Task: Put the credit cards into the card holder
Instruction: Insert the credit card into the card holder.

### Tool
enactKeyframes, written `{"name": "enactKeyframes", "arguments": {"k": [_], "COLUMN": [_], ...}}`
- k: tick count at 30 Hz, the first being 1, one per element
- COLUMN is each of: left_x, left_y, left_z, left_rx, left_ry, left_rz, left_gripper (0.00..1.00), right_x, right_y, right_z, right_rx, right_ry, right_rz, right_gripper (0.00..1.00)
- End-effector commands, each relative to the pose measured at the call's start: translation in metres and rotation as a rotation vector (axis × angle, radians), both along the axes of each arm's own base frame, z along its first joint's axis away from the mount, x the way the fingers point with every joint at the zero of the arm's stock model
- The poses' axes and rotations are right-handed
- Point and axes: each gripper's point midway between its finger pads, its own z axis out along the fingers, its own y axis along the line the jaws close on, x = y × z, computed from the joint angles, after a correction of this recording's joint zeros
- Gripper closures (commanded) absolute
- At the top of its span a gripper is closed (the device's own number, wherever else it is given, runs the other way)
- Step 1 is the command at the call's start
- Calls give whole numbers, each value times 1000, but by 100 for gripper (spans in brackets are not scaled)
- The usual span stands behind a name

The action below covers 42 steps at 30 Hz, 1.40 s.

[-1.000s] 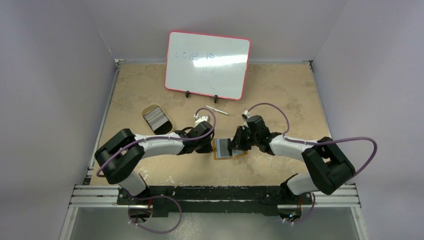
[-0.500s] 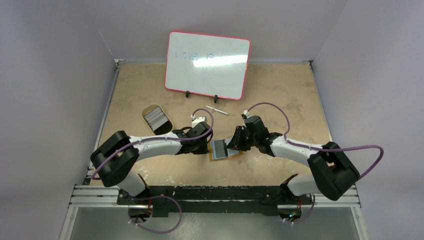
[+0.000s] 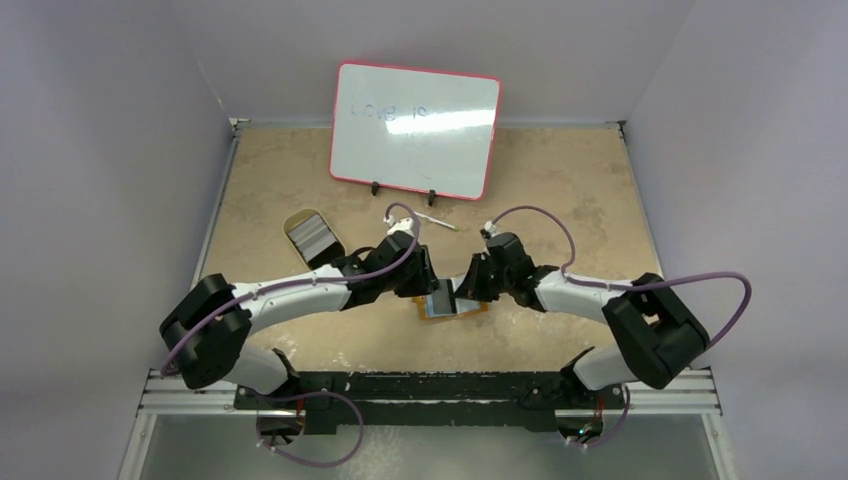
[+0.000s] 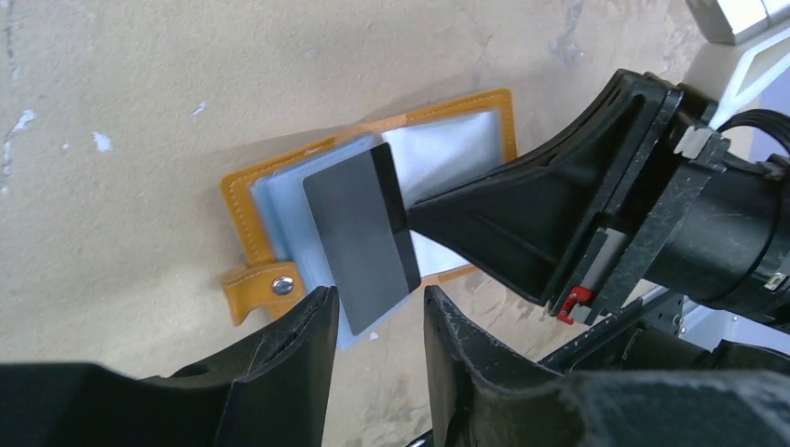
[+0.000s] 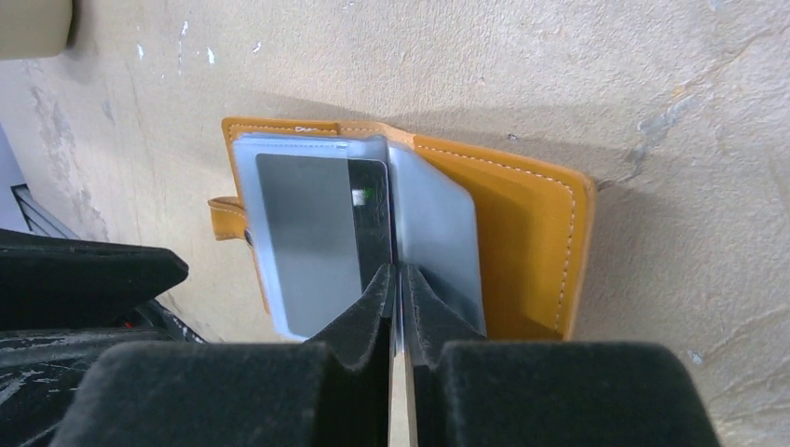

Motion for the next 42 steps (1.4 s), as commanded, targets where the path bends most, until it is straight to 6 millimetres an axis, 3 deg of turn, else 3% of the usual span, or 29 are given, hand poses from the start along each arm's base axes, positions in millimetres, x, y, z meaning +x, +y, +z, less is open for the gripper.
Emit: {"name": "enactKeyframes", "arguments": {"k": [1,7,15,25,30,37,42], "left_x": [10,23,24,26,28,28,31], "left_y": [-14,-6,-11,-18,-22,-28,-33], "left_z": [1,-11,-4,37,41,29,13], "left_rx": [-59,-19,-52,-153,-161,-158,-126], "left_ry": [-33,-57,-62,-100,-104,-83,-62], "left_rz": [-6,21,7,20,10,-6,-19], "left_gripper": [60,58,58,58,58,71,88], "right_x": [5,1,-2,-3,-3,-3,-3], "right_y": [5,6,7,7,7,6,5], "right_z": [0,-4,-6,-9,-11,-15,-15], "right_rx": [29,49,71,70,72,64,60], "right_ry": [-40,-32,-26,-19,-13,-8,-8], "right_rz": [5,4,0,0,-4,-5,-7], "right_gripper": [94,95,96,96,96,96,96]}}
